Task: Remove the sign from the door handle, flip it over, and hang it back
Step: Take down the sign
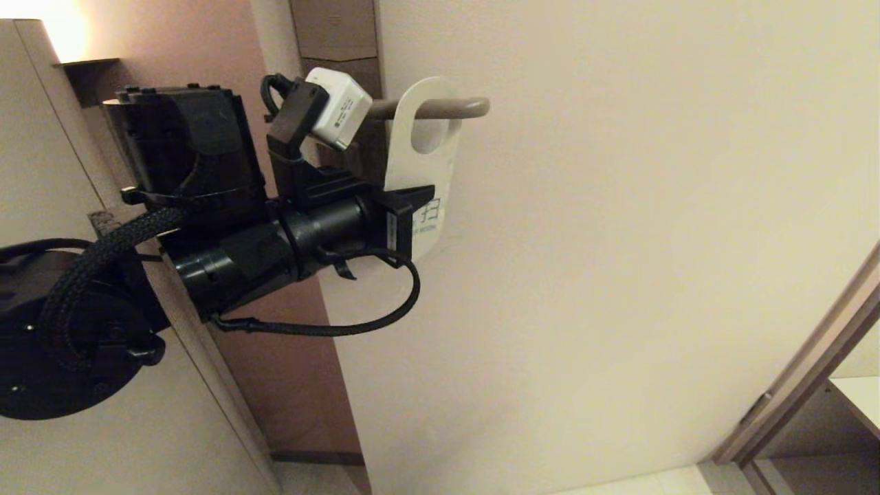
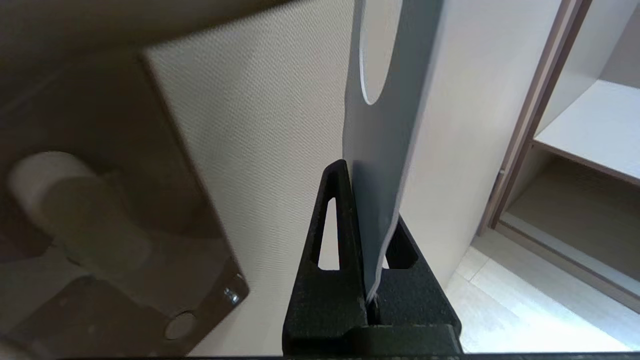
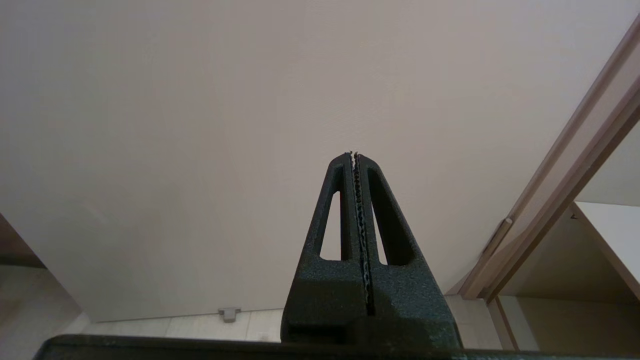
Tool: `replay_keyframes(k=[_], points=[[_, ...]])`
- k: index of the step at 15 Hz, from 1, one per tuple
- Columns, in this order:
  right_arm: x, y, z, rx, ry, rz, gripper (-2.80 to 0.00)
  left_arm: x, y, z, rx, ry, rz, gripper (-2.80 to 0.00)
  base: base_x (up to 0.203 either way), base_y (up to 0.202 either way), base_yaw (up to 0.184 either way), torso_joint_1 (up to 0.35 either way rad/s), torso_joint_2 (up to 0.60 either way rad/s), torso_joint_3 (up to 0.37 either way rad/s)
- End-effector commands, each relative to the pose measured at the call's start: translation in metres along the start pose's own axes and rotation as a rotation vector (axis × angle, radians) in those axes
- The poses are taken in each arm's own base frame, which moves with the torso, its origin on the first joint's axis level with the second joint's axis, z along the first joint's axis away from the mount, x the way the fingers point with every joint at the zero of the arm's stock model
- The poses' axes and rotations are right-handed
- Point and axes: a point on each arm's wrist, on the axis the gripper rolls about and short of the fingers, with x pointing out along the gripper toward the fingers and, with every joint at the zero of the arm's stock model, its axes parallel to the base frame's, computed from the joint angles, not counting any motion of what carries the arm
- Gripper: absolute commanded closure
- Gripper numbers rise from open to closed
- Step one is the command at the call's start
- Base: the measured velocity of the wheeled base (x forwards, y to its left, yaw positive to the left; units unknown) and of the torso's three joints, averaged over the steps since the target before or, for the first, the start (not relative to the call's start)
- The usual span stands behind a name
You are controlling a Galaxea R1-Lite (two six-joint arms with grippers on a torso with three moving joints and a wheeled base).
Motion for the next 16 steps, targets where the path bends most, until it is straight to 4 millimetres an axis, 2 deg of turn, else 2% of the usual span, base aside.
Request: replay_keyframes(k=[1, 5, 10, 16], points=[[0.0, 0.0, 0.0, 0.0, 0.001, 0.001, 0.0, 0.004, -0.001, -0.004, 0.003, 0.01, 0.005, 0.0, 0.0, 0.0, 0.0, 0.0, 0.0, 0.0], [0.0, 0.0, 0.0, 0.0, 0.001, -0.001, 0.0, 0.016, -0.011, -0.008, 0.004, 0.028, 0.046, 0.0, 0.0, 0.0, 0.0, 0.0, 0.0, 0.0], [0.0, 0.0, 0.0, 0.0, 0.001, 0.001, 0.0, 0.031, -0.016, -0.001, 0.005, 0.003, 0.069, 0.0, 0.0, 0.0, 0.0, 0.0, 0.0, 0.0], [0.0, 0.0, 0.0, 0.0, 0.001, 0.001, 0.0, 0.043, -0.023, -0.001, 0.005, 0.008, 0.097, 0.0, 0.0, 0.0, 0.0, 0.0, 0.0, 0.0]])
